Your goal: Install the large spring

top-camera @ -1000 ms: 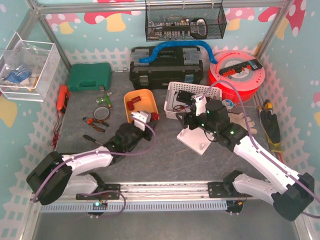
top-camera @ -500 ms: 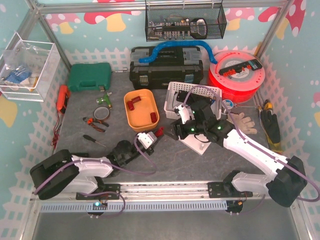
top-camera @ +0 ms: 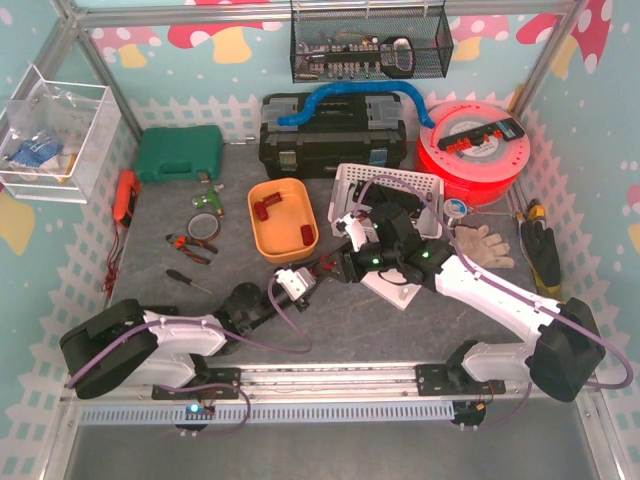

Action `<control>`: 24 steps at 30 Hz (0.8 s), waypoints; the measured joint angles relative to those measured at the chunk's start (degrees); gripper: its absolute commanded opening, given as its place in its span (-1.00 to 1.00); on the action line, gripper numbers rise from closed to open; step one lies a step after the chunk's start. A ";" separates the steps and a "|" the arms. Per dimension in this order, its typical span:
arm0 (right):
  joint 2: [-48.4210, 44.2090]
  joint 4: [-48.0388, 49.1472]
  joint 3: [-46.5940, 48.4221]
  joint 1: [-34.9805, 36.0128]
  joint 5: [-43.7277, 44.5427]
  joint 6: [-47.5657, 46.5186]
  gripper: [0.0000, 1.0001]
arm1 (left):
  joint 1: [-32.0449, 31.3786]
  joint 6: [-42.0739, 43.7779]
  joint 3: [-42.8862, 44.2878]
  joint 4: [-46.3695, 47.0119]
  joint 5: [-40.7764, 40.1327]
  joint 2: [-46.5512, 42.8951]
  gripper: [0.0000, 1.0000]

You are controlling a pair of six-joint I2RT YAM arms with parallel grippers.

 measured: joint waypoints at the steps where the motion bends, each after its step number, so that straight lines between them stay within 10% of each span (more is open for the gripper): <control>1: 0.00 0.70 -0.09 0.00 -0.33 0.22 -0.22 | 0.00 0.11 0.00 0.00 0.00 0.00 -0.86; 8: -0.15 3.50 -1.46 -0.15 0.33 0.68 -1.00 | 0.00 0.50 -0.07 0.28 -0.11 -0.07 -0.13; 11: -0.72 3.80 -2.01 0.00 0.94 0.85 -1.00 | -0.09 0.46 -0.07 0.55 -0.79 -0.11 0.49; 16: -4.28 3.63 -4.42 0.04 7.52 1.75 -1.00 | -0.26 0.15 -0.02 0.70 -3.32 -0.33 0.96; 24: -12.92 -2.43 -6.69 0.02 30.93 7.89 -1.00 | -0.24 -1.51 1.07 -0.79 -8.35 -0.55 0.98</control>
